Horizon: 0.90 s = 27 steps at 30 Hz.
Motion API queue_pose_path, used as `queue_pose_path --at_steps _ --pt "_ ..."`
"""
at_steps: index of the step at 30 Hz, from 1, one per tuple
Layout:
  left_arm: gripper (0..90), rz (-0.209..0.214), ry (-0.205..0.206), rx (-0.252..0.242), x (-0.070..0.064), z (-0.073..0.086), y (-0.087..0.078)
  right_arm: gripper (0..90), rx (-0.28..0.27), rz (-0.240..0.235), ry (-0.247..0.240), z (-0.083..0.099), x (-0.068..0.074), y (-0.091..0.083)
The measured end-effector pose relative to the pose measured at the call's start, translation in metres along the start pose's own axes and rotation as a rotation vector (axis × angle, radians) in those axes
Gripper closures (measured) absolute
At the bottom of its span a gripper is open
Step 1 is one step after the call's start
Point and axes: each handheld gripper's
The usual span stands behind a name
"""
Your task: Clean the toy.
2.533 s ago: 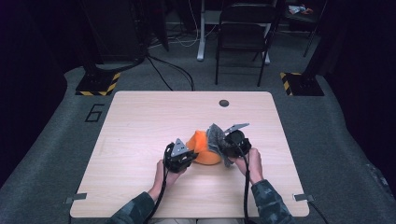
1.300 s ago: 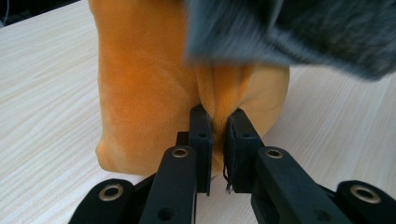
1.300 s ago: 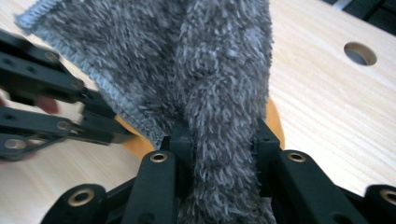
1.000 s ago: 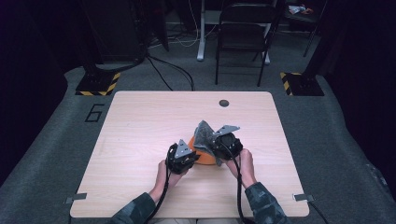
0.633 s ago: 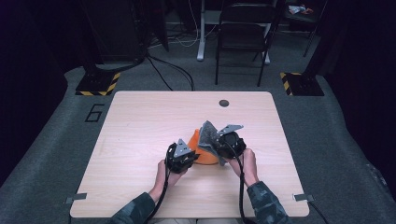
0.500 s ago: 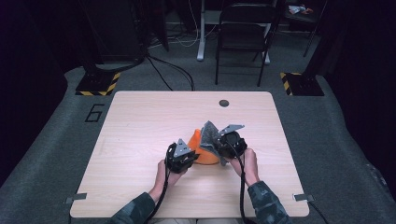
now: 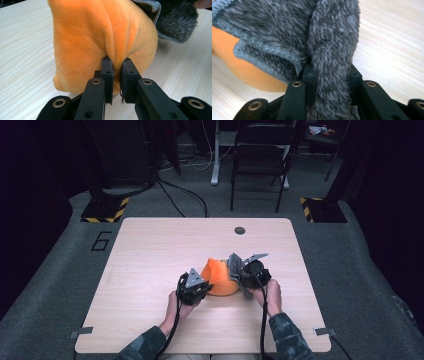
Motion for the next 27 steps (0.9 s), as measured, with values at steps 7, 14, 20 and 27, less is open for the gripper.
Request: queue_pose_path --at_steps 7,14,20,27 --pt "82.2 -0.003 -0.003 0.001 0.002 0.001 -0.001 68.7 0.086 0.037 0.022 0.012 -0.007 0.024" --pt "82.1 -0.004 -0.023 -0.007 0.006 0.002 -0.002 69.2 0.127 0.052 0.036 0.014 -0.011 0.03" --pt "82.0 -0.003 -0.028 -0.009 0.006 0.002 -0.002 69.6 0.018 0.046 0.066 0.005 -0.023 0.003" --pt "81.9 -0.004 -0.032 -0.01 0.006 0.002 -0.002 69.7 -0.129 -0.028 0.08 -0.012 -0.013 -0.041"
Point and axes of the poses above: each handheld gripper's, and its own axes: y roughly forward along the jaws, z roughly out of its underside, x roughly to its left, and after that the axes turned 9 degrees about z, right-handed
